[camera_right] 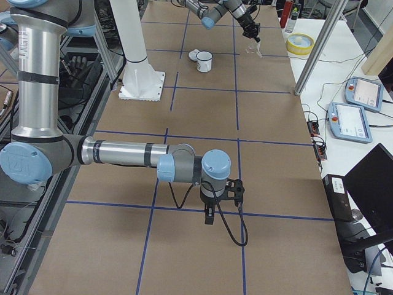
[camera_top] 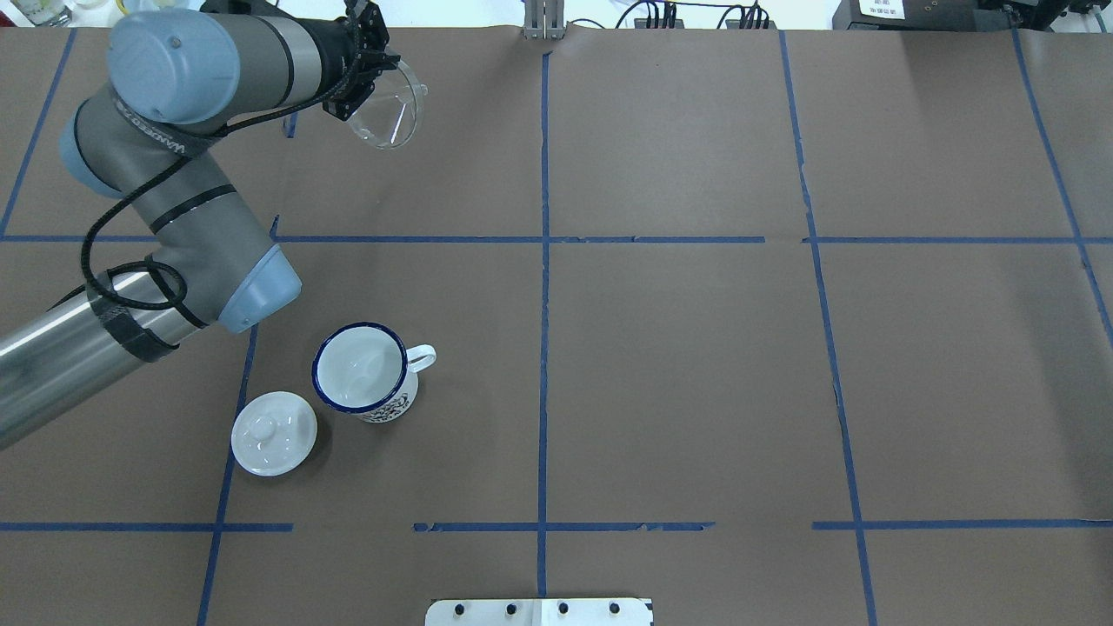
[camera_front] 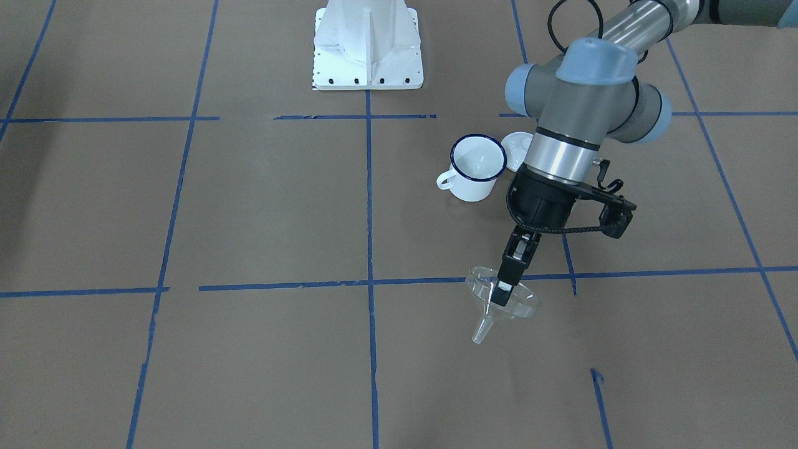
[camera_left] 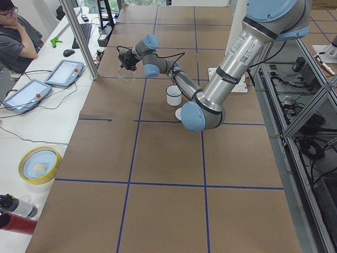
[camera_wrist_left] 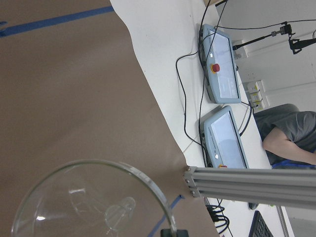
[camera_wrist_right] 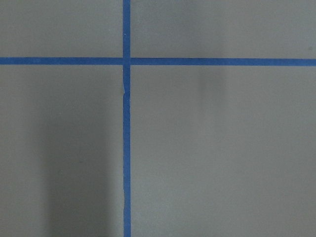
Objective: Place funnel on cup
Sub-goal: 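Carry the funnel over the open white mug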
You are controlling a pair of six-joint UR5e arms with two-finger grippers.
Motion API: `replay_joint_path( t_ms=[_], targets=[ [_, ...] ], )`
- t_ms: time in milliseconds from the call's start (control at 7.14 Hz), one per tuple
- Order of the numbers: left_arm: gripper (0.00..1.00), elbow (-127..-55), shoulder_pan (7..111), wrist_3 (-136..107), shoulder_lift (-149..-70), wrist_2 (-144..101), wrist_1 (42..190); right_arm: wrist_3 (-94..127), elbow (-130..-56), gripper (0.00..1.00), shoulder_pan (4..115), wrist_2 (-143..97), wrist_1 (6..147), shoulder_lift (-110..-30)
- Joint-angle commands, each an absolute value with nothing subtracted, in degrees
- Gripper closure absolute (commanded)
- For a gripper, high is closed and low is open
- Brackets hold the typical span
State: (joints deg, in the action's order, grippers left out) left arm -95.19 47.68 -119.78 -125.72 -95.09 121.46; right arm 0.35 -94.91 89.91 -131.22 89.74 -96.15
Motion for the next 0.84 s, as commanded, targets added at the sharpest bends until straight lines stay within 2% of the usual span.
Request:
replay_joint_path(
  t_ms=[0,420,700],
  targets=[
    [1.0,-110.32,47.72,-116.99,-124.98,-101.75,101.44,0.35,-94.92,0.0,89.91,-131.22,89.74,-96.15],
    [1.0,-124.85,43.44,-103.95,-124.98,-109.58,73.31,0.35,-94.92,0.0,89.91,-131.22,89.74,-96.15],
    [1.0,-126.83,39.92,-93.91,-124.98,-112.32,62.53,0.35,-94.92,0.0,89.91,-131.22,89.74,-96.15]
  ],
)
